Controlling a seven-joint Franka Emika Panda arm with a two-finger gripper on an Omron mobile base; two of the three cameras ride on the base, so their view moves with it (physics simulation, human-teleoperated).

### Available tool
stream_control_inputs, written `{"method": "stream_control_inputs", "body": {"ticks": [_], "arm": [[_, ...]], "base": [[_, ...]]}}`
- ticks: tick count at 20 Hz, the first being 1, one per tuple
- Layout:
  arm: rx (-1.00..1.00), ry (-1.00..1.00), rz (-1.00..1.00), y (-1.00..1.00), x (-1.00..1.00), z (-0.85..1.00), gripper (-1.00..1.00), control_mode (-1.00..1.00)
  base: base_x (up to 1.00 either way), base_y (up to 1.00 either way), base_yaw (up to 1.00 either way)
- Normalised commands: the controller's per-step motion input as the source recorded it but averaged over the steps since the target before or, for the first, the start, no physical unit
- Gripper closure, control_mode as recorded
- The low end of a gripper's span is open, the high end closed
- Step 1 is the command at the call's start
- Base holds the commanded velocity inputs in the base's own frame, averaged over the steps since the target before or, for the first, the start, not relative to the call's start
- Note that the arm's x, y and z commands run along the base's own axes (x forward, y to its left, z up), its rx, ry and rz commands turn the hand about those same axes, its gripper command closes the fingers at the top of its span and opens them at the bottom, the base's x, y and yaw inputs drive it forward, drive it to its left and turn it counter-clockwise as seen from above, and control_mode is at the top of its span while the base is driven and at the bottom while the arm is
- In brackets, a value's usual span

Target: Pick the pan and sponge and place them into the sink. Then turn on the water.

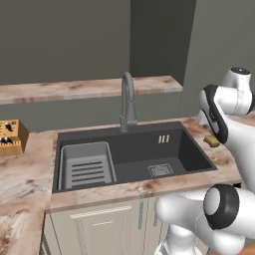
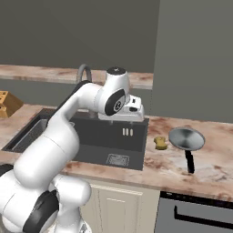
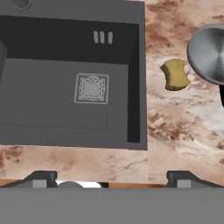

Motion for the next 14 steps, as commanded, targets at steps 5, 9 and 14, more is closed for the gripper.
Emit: {"method": "stream_control_inputs", "body": {"ticks": [5,9,14], "arm": [[-0.01,0.0,0.0,-0.42,0.0,-0.22,-1.0,-1.0],[0.0,0.0,0.0,-0.46,0.0,-0.22,-1.0,-1.0],[0.0,0.0,0.0,-0.49,0.0,-0.17,-1.0,-1.0]], "base": [[0.0,0.0,0.0],[0.0,0.0,0.0],[0.0,0.0,0.0]]}}
